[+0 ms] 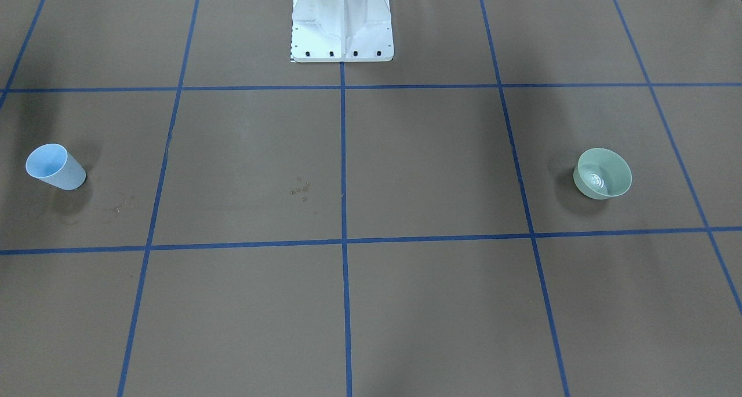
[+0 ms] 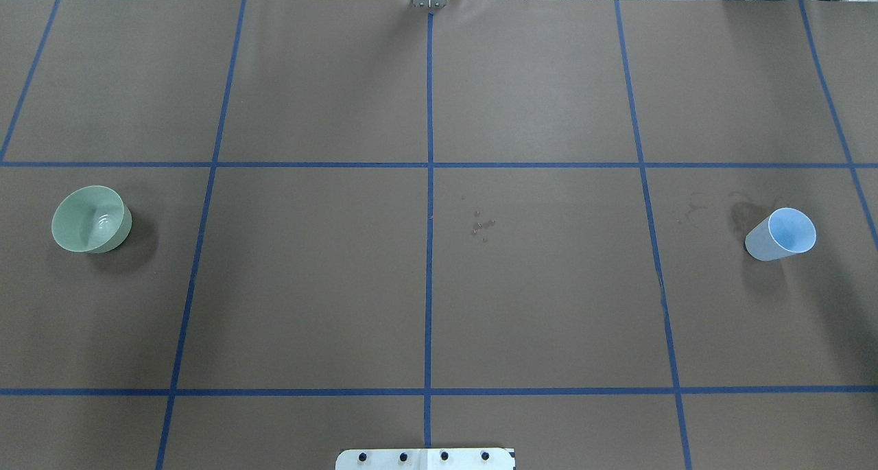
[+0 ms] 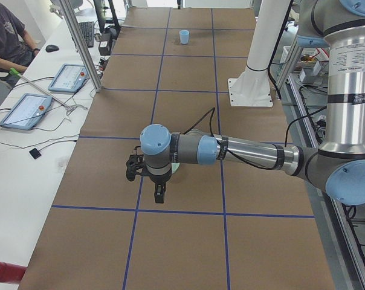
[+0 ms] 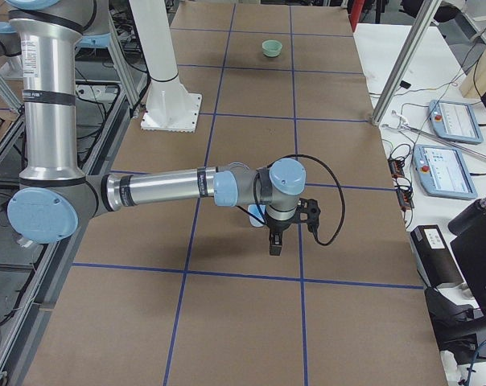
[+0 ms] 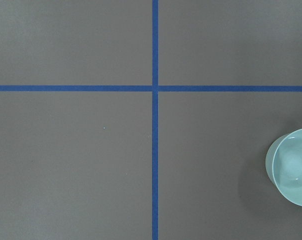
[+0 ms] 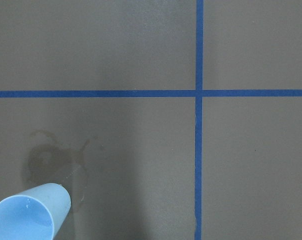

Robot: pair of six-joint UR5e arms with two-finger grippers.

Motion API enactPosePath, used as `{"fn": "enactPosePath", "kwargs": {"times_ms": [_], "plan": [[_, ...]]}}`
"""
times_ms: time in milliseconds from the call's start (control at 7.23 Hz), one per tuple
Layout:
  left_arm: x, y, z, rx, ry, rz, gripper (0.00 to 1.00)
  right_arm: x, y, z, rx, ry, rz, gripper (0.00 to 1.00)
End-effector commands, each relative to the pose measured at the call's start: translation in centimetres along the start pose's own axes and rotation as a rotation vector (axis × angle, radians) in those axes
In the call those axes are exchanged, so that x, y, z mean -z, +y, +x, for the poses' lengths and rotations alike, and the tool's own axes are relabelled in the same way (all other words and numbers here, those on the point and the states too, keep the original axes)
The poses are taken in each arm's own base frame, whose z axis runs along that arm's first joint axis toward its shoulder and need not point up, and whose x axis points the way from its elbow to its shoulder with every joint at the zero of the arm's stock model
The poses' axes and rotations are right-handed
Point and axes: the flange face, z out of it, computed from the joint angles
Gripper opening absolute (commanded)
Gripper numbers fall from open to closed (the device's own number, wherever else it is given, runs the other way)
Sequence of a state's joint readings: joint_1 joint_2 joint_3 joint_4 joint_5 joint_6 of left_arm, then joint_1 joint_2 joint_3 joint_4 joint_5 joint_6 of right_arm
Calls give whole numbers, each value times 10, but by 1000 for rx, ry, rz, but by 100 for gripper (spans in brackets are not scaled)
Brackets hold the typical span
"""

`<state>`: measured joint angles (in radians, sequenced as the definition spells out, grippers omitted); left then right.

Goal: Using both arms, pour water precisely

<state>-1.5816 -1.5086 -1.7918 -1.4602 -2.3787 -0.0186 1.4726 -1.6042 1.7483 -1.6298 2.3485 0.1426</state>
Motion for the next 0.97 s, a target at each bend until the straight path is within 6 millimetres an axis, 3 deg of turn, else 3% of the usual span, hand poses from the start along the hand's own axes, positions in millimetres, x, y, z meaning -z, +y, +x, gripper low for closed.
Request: {"fn": "enactPosePath", "kwargs": {"times_ms": [0, 830], "plan": [[2, -1, 3, -5, -2, 4, 100, -1, 1, 1, -2, 0, -2, 99], [-1, 4, 5, -26, 26, 19, 100, -1, 3, 3, 10, 11, 1, 99]]}}
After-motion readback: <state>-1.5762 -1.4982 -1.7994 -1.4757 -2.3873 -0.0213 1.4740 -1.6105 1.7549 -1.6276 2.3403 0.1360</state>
